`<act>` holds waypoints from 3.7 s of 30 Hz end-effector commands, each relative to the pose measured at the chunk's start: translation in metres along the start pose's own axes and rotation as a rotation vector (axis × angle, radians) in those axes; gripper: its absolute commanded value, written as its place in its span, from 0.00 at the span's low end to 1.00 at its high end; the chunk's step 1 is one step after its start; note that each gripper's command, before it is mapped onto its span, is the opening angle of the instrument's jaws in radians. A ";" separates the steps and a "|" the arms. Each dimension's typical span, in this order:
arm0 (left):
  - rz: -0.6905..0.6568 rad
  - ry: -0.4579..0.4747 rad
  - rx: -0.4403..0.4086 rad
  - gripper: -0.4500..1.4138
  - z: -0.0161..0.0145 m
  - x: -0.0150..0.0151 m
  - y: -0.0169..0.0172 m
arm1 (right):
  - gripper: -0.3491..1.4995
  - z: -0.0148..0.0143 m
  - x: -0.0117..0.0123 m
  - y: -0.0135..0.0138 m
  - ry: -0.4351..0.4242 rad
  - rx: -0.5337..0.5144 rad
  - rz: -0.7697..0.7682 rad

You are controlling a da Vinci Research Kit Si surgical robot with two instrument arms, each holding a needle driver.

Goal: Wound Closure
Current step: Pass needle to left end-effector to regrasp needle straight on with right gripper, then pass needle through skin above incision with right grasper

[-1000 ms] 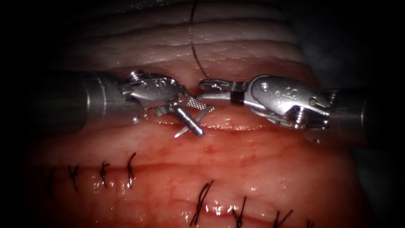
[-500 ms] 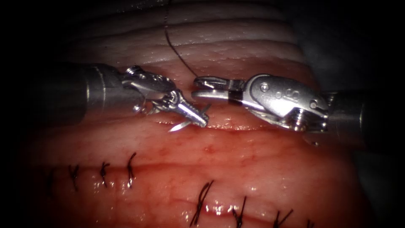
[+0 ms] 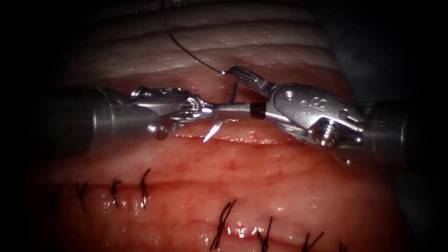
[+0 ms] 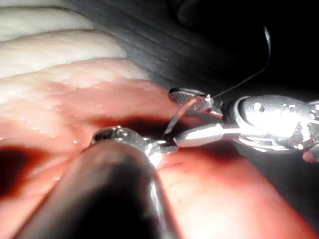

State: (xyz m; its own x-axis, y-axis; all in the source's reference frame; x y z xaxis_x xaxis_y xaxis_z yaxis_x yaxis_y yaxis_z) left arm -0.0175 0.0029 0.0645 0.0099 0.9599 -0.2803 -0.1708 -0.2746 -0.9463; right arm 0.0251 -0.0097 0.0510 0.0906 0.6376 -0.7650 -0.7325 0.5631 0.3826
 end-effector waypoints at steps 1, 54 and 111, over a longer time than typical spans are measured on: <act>0.013 0.014 0.011 0.00 0.0007 -0.0001 -0.0004 | 0.84 0.0006 -0.0002 -0.0002 0.000 -0.022 -0.003; 0.195 0.094 0.047 0.30 0.0012 -0.0019 0.0016 | 0.00 0.0005 -0.0015 -0.0006 -0.002 -0.008 0.043; 0.637 -0.423 0.486 0.12 -0.0033 -0.0117 -0.0063 | 0.00 0.0106 -0.0050 0.0064 0.095 0.469 -0.237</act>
State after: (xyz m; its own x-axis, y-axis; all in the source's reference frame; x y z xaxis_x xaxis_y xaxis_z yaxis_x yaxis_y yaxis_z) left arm -0.0129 -0.0072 0.0727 -0.5875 0.5979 -0.5453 -0.4142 -0.8011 -0.4321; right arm 0.0265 -0.0040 0.0623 0.1411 0.4215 -0.8958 -0.3151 0.8769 0.3629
